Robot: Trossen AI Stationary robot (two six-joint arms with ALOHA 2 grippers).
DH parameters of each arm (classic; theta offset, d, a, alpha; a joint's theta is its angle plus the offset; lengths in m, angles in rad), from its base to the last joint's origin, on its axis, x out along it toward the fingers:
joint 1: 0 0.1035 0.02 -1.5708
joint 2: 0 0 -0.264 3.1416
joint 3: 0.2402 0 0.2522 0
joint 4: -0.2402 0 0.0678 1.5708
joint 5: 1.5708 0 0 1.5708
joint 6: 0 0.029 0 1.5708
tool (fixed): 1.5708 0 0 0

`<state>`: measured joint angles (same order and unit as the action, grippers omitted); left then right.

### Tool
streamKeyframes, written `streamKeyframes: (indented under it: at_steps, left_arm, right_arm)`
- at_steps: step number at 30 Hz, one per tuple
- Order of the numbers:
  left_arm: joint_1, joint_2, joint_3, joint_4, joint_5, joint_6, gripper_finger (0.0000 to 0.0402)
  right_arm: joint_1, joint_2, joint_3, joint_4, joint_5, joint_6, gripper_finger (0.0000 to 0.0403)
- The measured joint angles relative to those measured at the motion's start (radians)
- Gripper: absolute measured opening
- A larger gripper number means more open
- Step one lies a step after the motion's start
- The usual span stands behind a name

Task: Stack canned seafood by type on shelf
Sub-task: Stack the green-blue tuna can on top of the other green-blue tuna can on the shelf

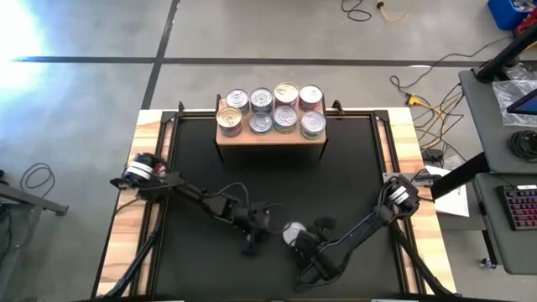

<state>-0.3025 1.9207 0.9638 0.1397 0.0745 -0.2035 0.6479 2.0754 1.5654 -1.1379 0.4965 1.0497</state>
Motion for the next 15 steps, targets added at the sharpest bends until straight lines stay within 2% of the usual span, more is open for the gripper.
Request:
streamKeyframes:
  at_steps: [4, 8, 12, 15]
  left_arm:
    - [-0.025, -0.072, -0.051, -0.002, -0.054, 0.001, 0.0097]
    - [-0.021, -0.13, -0.114, -0.021, -0.086, -0.034, 0.0097]
    - [-0.025, -0.21, -0.206, -0.054, -0.088, -0.107, 0.0097]
    - [-0.035, -0.282, -0.301, -0.082, -0.121, -0.192, 0.0097]
  right_arm:
    - [0.0, -0.006, 0.004, -0.098, 0.122, 0.076, 0.0376]
    - [-0.001, -0.04, 0.01, -0.068, 0.244, 0.073, 0.0376]
    - [0.01, -0.06, -0.002, -0.071, 0.19, -0.009, 0.0372]
    - [0.046, -0.06, -0.039, -0.051, 0.123, -0.008, 0.0365]
